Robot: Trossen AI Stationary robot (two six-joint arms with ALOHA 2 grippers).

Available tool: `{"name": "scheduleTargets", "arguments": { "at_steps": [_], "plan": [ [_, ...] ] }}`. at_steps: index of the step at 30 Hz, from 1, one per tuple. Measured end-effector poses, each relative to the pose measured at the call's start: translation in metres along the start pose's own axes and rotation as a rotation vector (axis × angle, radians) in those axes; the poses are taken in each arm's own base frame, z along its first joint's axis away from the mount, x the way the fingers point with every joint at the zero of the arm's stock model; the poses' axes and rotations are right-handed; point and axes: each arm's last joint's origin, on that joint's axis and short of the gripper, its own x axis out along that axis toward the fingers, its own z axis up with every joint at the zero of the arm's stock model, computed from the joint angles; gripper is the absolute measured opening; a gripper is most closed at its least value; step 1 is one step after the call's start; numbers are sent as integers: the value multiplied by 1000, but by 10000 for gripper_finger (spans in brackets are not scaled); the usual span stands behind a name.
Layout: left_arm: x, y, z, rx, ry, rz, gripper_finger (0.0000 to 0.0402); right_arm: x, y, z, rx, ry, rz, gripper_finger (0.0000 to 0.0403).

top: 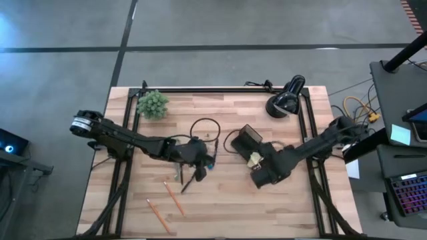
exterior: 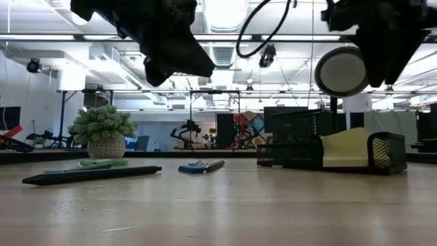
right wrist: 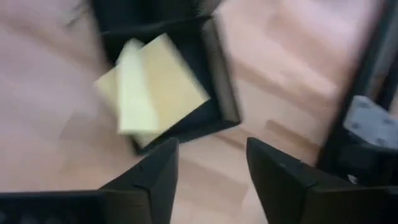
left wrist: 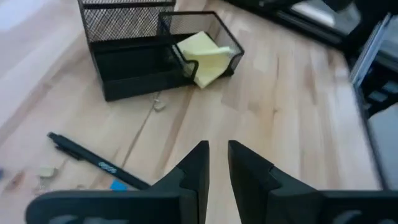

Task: Pick and place office supplies into organizer
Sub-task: Adjust the black mesh organizer

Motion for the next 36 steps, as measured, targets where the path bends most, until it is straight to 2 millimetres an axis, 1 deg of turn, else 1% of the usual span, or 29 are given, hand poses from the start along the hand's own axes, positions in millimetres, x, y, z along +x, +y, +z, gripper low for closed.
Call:
{"name": "scheduleTargets", "arguments": {
  "at_steps": [3, 5, 7, 9, 11, 14, 17, 21, 22, 24, 28, 29, 32, 36],
  "plan": [
    [0, 2, 1, -59, 13, -19, 44, 4, 5, 7, -114, 24, 99, 151],
    [1, 2, 0, -66, 18, -18, 44, 8, 9, 13, -176, 55, 135, 142],
    [1, 3, -2, -82, 30, -14, 44, 16, 13, 17, -229, 90, 116, 137],
    [2, 4, -3, -112, 40, -6, 44, 28, 20, 19, -293, 99, 70, 134],
    [2, 6, -6, -119, 52, 5, 44, 35, 26, 19, -354, 96, 26, 132],
    [2, 8, -9, -178, 67, 15, 44, 37, 37, 19, -456, 132, 61, 122],
    [2, 9, -11, -239, 78, 22, 44, 40, 44, 17, -532, 175, 102, 94],
    [2, 9, -11, -305, 78, 28, 44, 30, 48, 20, -543, 146, 237, 27],
    [2, 9, -11, -322, 79, 38, 44, 27, 50, 22, -535, 131, 281, 18],
    [2, 12, -14, -355, 86, 91, 44, 24, 52, 26, -512, 120, 373, 12],
    [0, 24, -30, -407, 151, 265, 44, 32, 59, 34, -462, 128, 515, 8],
    [-1, 26, -32, -399, 170, 298, 44, 37, 61, 34, -459, 126, 518, 8],
    [-4, 29, -38, -355, 193, 366, 44, 51, 62, 32, -460, 91, 448, 8],
    [-4, 28, -38, -299, 174, 389, 44, 63, 62, 27, -486, 104, 413, 8]
  ]
}}
